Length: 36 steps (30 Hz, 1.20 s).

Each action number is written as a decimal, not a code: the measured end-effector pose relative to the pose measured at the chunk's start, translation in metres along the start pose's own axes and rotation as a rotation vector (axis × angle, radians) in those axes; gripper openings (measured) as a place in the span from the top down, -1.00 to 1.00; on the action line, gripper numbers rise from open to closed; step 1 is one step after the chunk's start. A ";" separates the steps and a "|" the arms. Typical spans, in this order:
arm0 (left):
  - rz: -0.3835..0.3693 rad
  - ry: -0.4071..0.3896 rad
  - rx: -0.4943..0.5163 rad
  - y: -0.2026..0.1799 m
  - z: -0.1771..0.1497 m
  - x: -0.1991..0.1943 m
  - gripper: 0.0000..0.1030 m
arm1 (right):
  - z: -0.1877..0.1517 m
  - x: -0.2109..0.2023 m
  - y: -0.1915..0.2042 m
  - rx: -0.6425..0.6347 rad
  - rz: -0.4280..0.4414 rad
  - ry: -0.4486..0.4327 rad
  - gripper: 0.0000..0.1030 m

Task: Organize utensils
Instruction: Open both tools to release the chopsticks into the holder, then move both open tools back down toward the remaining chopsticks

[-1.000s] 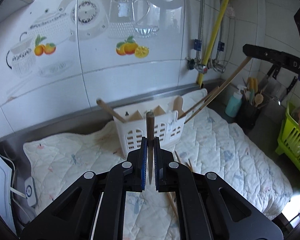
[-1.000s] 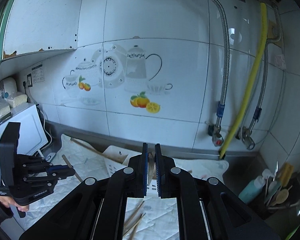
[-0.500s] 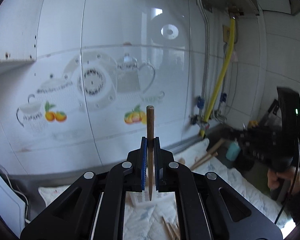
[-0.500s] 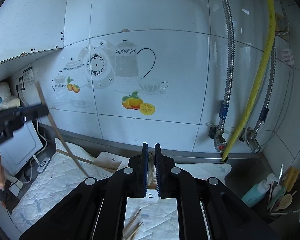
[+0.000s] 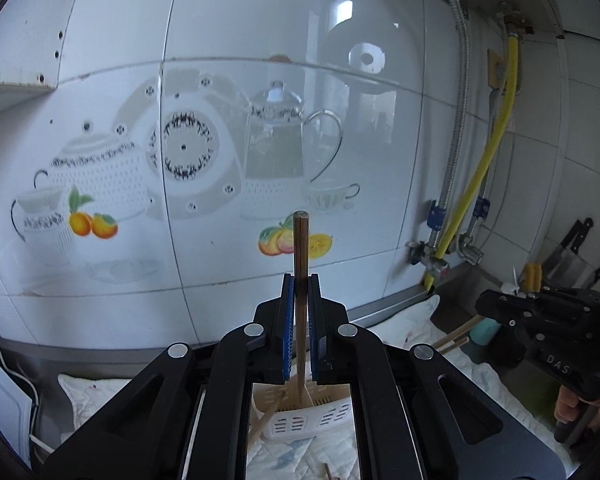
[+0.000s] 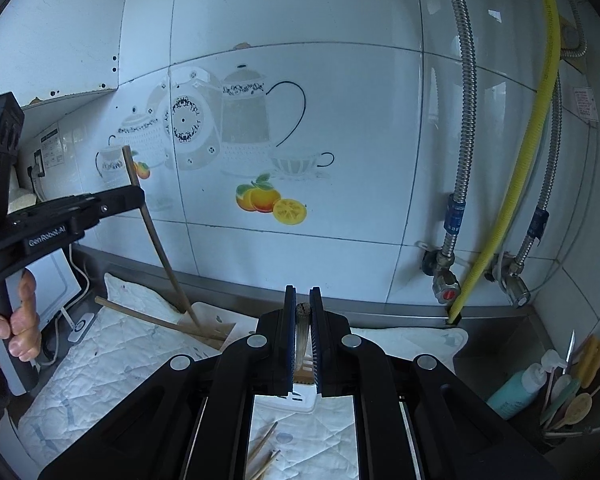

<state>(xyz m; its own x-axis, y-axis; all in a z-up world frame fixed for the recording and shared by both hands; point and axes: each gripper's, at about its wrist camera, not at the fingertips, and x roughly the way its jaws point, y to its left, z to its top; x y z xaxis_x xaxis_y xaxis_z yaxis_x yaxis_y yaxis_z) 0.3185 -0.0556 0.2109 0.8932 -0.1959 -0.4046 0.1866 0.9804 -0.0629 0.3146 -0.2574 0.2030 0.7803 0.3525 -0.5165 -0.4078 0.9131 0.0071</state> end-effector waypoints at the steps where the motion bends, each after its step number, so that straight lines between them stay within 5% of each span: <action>1: 0.002 0.004 -0.004 0.001 -0.002 0.002 0.91 | -0.001 0.001 -0.001 0.001 0.000 0.001 0.87; 17: -0.037 0.087 0.026 0.000 -0.021 0.017 0.77 | -0.013 0.018 0.001 0.004 0.009 0.051 0.84; 27: -0.031 0.025 0.047 0.002 -0.023 -0.037 0.47 | -0.019 -0.024 0.008 -0.001 0.006 -0.006 0.67; 36: -0.055 0.085 0.028 0.003 -0.093 -0.094 0.31 | -0.066 -0.088 0.026 0.029 0.033 -0.043 0.62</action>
<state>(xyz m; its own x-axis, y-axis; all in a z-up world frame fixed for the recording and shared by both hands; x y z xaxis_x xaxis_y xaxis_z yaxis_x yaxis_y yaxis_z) 0.1971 -0.0325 0.1642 0.8438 -0.2455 -0.4772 0.2463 0.9672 -0.0620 0.2037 -0.2779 0.1924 0.7866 0.3908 -0.4780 -0.4203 0.9060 0.0491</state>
